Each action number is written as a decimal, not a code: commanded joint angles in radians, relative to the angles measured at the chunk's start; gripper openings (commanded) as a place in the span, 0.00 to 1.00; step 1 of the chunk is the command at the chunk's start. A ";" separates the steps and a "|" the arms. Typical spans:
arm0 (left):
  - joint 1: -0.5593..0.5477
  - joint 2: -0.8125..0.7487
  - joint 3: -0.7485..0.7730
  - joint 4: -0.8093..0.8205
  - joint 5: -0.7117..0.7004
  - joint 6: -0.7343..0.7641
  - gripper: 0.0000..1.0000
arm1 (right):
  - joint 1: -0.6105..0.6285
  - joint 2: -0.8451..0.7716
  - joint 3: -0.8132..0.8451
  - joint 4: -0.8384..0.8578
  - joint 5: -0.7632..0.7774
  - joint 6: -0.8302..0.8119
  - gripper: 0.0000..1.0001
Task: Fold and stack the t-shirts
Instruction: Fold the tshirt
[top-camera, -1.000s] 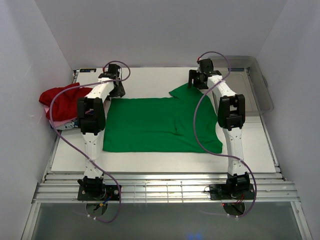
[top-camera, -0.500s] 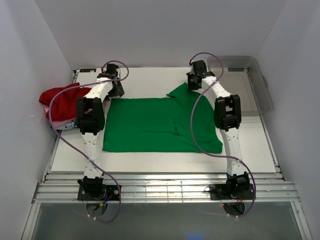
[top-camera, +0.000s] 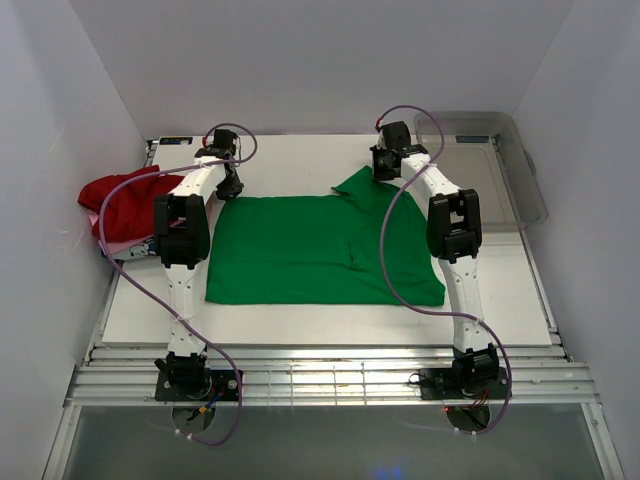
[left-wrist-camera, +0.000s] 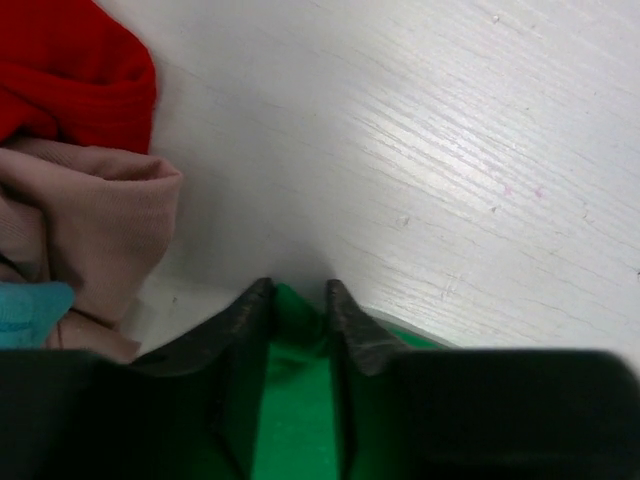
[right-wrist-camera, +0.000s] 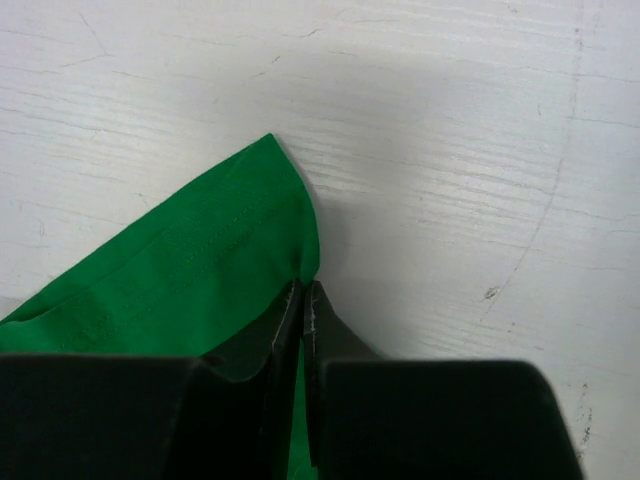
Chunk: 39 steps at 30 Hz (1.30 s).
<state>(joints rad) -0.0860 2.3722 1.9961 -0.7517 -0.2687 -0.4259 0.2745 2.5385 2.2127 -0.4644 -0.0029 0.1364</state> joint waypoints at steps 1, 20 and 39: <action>0.008 -0.019 -0.011 0.005 0.002 -0.007 0.35 | 0.000 -0.003 -0.038 -0.042 0.034 -0.024 0.08; 0.005 -0.122 -0.045 0.032 -0.004 0.048 0.00 | 0.000 -0.283 -0.223 0.066 0.124 -0.024 0.08; 0.005 -0.435 -0.417 0.158 0.025 0.107 0.00 | 0.023 -0.697 -0.769 0.081 0.084 -0.006 0.08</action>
<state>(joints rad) -0.0864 2.0430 1.6238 -0.6201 -0.2497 -0.3382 0.2867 1.9469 1.4982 -0.4046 0.0860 0.1238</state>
